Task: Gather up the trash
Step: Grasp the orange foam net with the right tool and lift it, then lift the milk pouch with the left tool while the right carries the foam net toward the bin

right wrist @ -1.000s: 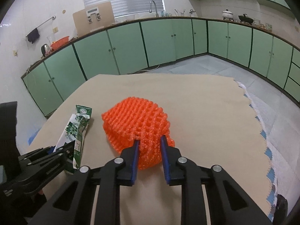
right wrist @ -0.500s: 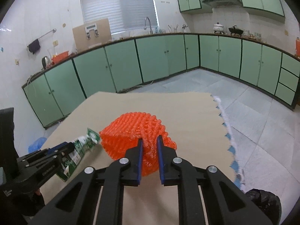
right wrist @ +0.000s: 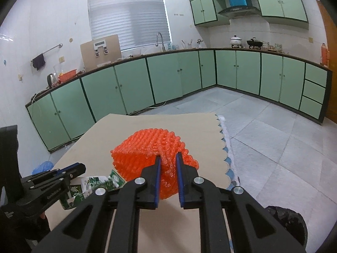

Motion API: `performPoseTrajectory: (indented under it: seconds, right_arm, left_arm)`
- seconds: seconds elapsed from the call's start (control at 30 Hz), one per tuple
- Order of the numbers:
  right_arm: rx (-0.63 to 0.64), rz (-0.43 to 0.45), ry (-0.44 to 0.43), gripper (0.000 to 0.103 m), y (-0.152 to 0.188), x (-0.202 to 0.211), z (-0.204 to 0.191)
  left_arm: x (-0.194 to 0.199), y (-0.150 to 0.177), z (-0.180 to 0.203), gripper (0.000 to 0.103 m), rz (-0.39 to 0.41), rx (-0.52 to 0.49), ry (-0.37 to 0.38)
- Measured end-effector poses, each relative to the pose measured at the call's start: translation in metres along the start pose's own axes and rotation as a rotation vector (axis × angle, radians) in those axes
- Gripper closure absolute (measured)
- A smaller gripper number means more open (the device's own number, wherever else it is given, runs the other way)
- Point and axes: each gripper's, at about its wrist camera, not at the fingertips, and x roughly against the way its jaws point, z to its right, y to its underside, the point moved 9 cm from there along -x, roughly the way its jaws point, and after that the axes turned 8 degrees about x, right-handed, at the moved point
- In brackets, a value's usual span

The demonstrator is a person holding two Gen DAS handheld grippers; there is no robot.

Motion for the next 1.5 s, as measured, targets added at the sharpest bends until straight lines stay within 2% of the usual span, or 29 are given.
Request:
performPoseTrajectory:
  seconds: [0.17, 0.33, 0.67, 0.73, 0.83, 0.93, 1.0, 1.2, 1.33, 1.43, 1.5]
  right_arm:
    - [-0.002, 0.015, 0.006, 0.090, -0.002, 0.013, 0.002]
    - [0.005, -0.006, 0.006, 0.090, 0.012, 0.016, 0.001]
    - [0.005, -0.040, -0.013, 0.090, 0.036, 0.015, -0.004]
    - [0.010, -0.043, -0.011, 0.090, 0.039, 0.017, -0.004]
    - [0.009, -0.043, -0.004, 0.090, 0.040, 0.019, -0.002]
    - [0.004, -0.042, 0.004, 0.090, 0.040, 0.022, 0.001]
    - [0.001, -0.044, 0.006, 0.090, 0.041, 0.022, 0.001]
    - [-0.007, -0.050, 0.018, 0.090, 0.043, 0.023, 0.004]
    - [-0.013, -0.045, 0.030, 0.090, 0.039, 0.026, 0.004]
    - [-0.018, -0.045, 0.038, 0.090, 0.040, 0.028, 0.008]
    - [-0.023, -0.046, 0.043, 0.090, 0.041, 0.028, 0.010]
  left_arm:
    - [0.010, 0.005, 0.014, 0.102, 0.014, -0.023, 0.026]
    - [0.018, 0.028, 0.013, 0.102, 0.021, -0.083, 0.019]
    - [-0.004, 0.094, -0.011, 0.101, -0.178, -0.063, 0.045]
    - [-0.007, 0.100, -0.009, 0.095, -0.192, -0.074, 0.048]
    - [-0.004, 0.103, -0.001, 0.060, -0.186, -0.085, 0.054]
    - [-0.003, 0.105, 0.008, 0.053, -0.180, -0.113, 0.063]
    - [-0.006, 0.107, 0.011, 0.044, -0.192, -0.107, 0.078]
    - [-0.013, 0.118, 0.028, 0.039, -0.229, -0.127, 0.119]
    - [-0.022, 0.135, 0.042, 0.040, -0.269, -0.144, 0.142]
    - [-0.024, 0.143, 0.050, 0.053, -0.279, -0.149, 0.163]
    - [-0.026, 0.147, 0.056, 0.067, -0.288, -0.156, 0.182]
